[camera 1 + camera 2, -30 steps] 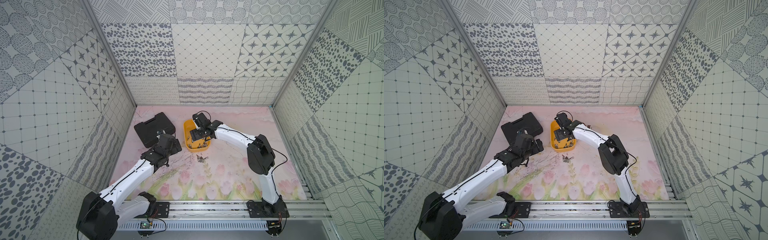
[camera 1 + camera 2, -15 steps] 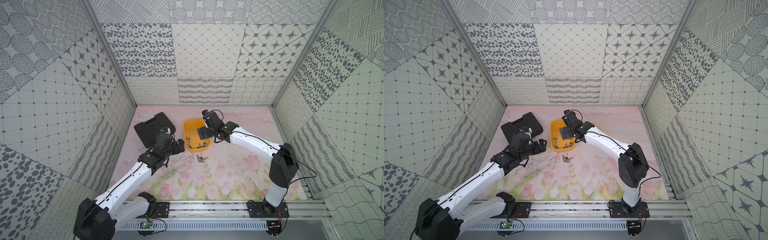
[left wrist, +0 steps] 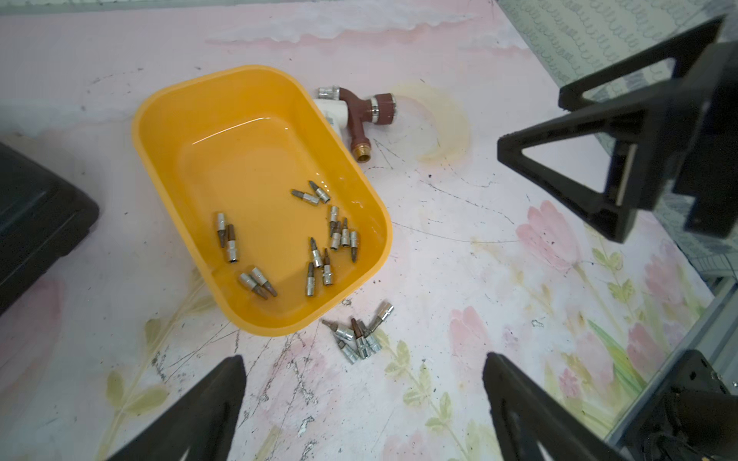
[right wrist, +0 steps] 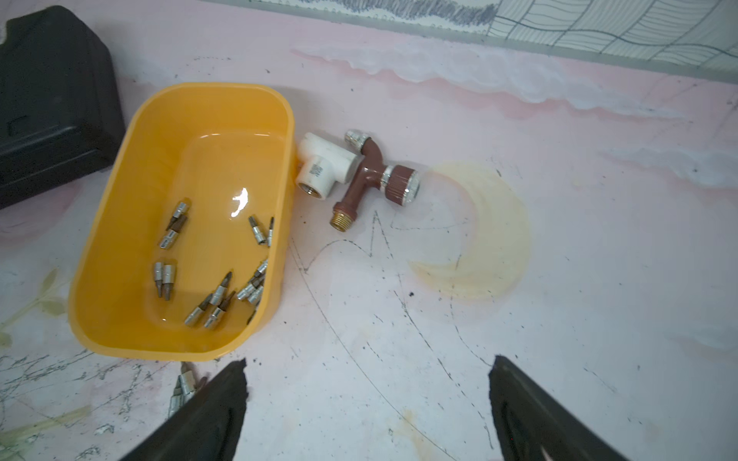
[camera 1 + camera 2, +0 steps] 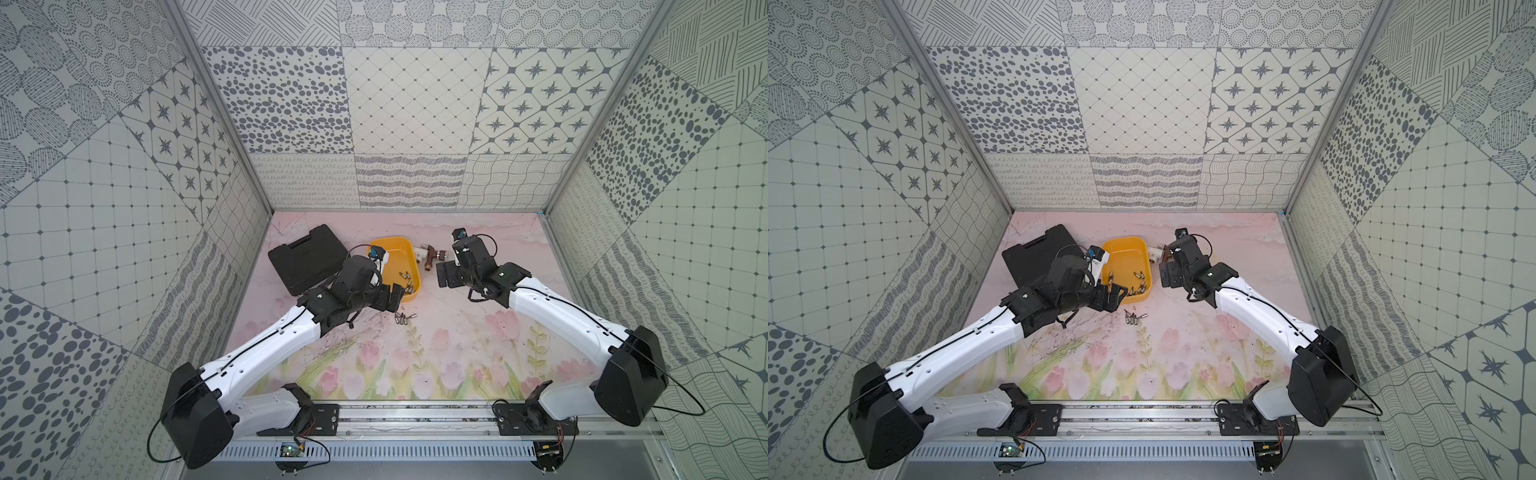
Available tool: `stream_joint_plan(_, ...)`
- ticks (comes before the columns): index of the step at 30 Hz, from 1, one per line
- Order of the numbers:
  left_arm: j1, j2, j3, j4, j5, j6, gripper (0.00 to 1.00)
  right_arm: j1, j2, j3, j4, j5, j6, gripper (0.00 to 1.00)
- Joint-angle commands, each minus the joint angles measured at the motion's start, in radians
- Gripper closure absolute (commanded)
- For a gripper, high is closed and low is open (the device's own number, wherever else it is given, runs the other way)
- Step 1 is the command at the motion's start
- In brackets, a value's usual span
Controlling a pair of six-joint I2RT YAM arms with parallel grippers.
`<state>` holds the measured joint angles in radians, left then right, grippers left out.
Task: Put the bit on the desktop into the storage box
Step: Pick up the screwdriver bit from the center of the board.
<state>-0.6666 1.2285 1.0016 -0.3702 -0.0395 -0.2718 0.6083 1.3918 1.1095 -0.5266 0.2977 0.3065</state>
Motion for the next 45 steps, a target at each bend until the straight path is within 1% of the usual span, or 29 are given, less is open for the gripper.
stream_joint_plan(1,-0.085,0.125,0.143,-0.216,0.021,0.183,0.04,-0.056,-0.079,-0.077,0.039,-0.032,0.062,0.03)
stream_joint_plan(8,-0.167,0.331,0.325,-0.403,0.023,0.249,0.09,-0.176,-0.212,-0.223,0.051,-0.107,0.112,0.03)
stream_joint_plan(14,-0.205,0.514,0.462,-0.552,0.006,0.296,0.20,-0.247,-0.302,-0.321,0.060,-0.143,0.152,0.03)
stream_joint_plan(21,-0.223,0.694,0.591,-0.670,-0.019,0.329,0.35,-0.268,-0.350,-0.371,0.062,-0.142,0.172,0.03)
stream_joint_plan(26,-0.222,0.773,0.641,-0.690,-0.042,0.349,0.41,-0.272,-0.361,-0.382,0.062,-0.145,0.177,0.03)
stream_joint_plan(33,-0.219,0.868,0.704,-0.714,-0.069,0.367,0.46,-0.274,-0.369,-0.385,0.060,-0.144,0.183,0.03)
stream_joint_plan(45,-0.189,0.933,0.730,-0.701,-0.044,0.399,0.52,-0.277,-0.432,-0.397,0.060,-0.117,0.187,0.03)
